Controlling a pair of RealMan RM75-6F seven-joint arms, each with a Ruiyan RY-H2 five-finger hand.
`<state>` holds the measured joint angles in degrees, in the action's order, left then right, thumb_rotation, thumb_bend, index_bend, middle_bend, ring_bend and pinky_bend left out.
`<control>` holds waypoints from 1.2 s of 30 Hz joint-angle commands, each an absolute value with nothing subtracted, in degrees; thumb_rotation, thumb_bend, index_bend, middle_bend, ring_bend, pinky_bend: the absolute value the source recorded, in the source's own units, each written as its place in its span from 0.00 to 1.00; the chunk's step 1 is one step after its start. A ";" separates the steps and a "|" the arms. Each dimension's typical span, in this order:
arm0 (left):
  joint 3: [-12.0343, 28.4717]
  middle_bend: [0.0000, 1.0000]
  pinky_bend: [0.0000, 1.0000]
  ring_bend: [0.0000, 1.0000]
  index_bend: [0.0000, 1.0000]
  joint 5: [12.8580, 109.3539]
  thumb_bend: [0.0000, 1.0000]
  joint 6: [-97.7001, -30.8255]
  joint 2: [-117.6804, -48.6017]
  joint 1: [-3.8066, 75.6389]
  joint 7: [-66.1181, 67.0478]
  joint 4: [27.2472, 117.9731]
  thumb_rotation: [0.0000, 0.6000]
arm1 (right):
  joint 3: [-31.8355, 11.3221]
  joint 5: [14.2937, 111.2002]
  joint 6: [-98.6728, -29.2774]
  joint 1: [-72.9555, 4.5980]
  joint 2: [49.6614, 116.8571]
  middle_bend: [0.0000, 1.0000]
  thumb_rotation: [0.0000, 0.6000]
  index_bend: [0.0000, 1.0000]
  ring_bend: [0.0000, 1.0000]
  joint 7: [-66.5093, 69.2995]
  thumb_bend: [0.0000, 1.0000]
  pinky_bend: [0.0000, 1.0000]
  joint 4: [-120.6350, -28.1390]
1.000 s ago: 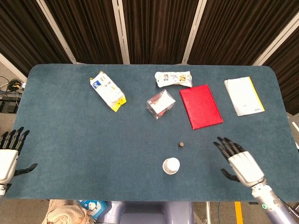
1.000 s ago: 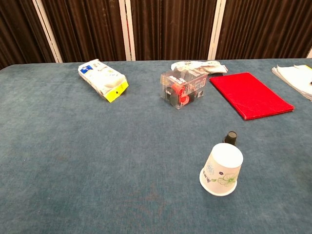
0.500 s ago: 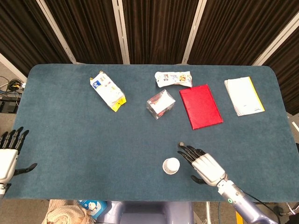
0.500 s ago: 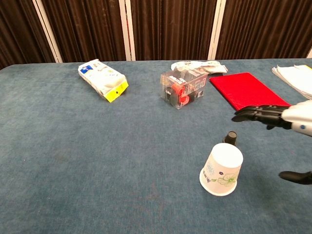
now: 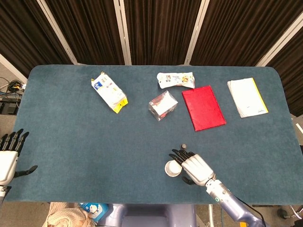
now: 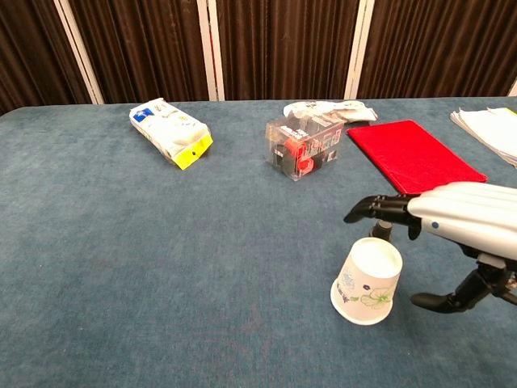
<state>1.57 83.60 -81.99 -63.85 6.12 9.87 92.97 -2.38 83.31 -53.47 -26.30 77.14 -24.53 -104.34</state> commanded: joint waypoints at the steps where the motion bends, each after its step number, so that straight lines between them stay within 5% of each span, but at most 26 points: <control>1: 1.59 0.00 0.00 0.00 0.00 83.50 0.00 -81.93 -63.85 6.13 9.89 92.99 1.00 | -2.04 82.81 -53.67 -26.46 77.97 0.14 1.00 0.17 0.18 -24.99 0.31 0.35 -103.68; 8: 1.72 0.00 0.00 0.00 0.00 82.97 0.00 -81.76 -63.87 6.15 9.97 93.19 1.00 | -1.79 83.19 -56.00 -26.38 80.88 0.36 1.00 0.47 0.41 -24.87 0.42 0.54 -102.46; 11: 1.72 0.00 0.00 0.00 0.00 82.83 0.00 -81.69 -63.84 6.14 9.88 93.28 1.00 | -1.56 83.58 -56.61 -26.40 81.51 0.38 1.00 0.51 0.42 -24.50 0.43 0.55 -102.35; 36: 1.66 0.00 0.00 0.00 0.00 82.19 0.00 -81.19 -63.81 6.18 9.80 93.75 1.00 | -8.06 78.40 -63.46 -27.59 79.94 0.38 1.00 0.52 0.42 -25.58 0.43 0.55 -98.59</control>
<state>1.66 82.19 -81.19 -63.81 6.18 9.80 93.75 -7.91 78.65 -63.21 -27.69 79.94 -25.87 -98.92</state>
